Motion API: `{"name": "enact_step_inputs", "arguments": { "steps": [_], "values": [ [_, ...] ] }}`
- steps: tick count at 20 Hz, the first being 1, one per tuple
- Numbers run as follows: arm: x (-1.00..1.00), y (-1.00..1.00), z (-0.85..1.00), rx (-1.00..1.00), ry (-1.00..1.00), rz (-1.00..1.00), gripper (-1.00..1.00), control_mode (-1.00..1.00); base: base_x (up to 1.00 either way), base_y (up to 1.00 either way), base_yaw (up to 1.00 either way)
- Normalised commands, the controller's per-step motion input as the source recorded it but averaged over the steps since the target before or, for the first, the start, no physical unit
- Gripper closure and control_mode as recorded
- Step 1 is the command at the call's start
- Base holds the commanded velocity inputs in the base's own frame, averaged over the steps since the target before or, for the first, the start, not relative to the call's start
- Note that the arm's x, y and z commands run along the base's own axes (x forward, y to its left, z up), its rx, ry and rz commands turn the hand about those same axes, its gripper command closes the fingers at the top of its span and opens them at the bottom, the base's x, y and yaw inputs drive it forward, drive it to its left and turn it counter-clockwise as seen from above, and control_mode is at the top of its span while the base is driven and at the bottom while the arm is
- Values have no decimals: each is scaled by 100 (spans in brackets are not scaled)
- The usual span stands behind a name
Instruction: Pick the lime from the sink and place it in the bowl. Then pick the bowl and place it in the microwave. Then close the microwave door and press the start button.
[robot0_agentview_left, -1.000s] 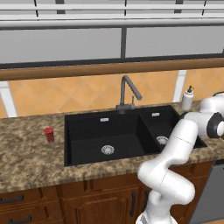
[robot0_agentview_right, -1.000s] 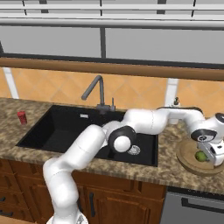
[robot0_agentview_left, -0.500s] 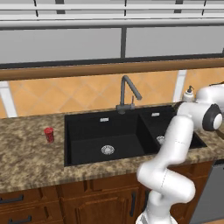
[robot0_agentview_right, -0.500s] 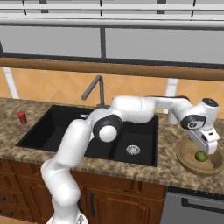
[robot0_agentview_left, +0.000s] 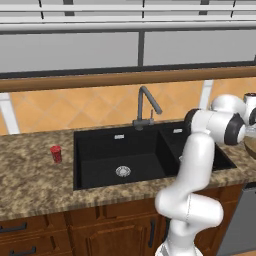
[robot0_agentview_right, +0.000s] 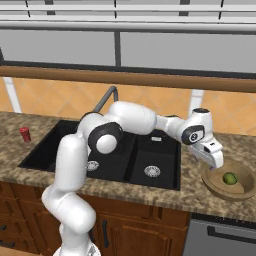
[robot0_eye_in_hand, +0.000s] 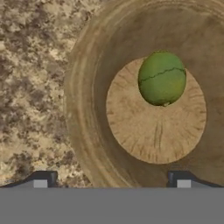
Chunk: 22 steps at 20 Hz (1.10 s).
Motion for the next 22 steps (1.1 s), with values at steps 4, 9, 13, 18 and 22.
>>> {"name": "enact_step_inputs", "arguments": {
  "steps": [4,9,13,18,22],
  "values": [
    [8,-2,1,1,29,9,-100,-100,0,0,0],
    [9,-2,0,2,31,10,-100,-100,0,0,0],
    [6,-22,0,5,16,10,-100,-100,0,0,0],
    [0,-39,-19,9,4,7,-100,-100,0,0,0],
    [2,-13,-37,3,2,5,-100,-100,0,0,0]
  ]
}}
